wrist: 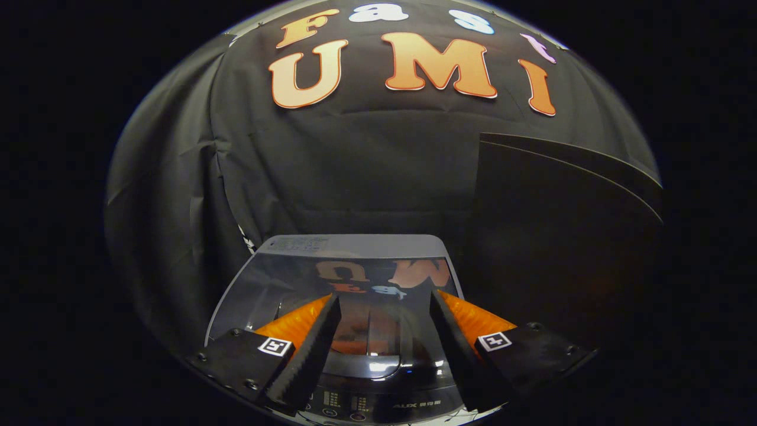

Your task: Put the clothes into the washing machine and then close the washing machine lid.

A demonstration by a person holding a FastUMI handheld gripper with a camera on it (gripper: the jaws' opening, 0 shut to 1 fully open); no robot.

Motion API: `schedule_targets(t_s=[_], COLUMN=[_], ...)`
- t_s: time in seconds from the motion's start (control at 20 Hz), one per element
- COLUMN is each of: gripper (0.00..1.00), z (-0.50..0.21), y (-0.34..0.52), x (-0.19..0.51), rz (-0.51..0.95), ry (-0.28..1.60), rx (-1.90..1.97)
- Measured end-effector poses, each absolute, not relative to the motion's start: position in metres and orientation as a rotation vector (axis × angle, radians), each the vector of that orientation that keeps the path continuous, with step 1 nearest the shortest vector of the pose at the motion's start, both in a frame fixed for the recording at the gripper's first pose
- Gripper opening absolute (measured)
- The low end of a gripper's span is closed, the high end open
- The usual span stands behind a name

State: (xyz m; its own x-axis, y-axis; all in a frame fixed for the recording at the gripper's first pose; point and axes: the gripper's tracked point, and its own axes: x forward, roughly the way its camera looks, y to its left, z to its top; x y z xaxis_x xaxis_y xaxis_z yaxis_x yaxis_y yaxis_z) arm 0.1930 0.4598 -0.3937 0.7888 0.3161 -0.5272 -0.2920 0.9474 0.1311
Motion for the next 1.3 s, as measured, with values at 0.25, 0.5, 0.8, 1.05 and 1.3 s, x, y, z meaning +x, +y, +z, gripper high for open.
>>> schedule_targets(t_s=[0.25, 0.5, 0.8, 1.05, 1.3], gripper=[0.99, 0.99, 0.98, 0.98, 0.98], z=[-0.388, -0.324, -0.229, -0.153, -0.091], y=[0.467, 0.479, 0.487, 0.477, 0.441], x=[0.19, 0.202, 0.191, 0.172, 0.131], rz=[0.341, 0.381, 0.416, 0.402, 0.309], ry=[0.573, 0.435, 0.292, 0.222, 0.132], rx=[0.041, 0.039, 0.062, 0.158, 0.17])
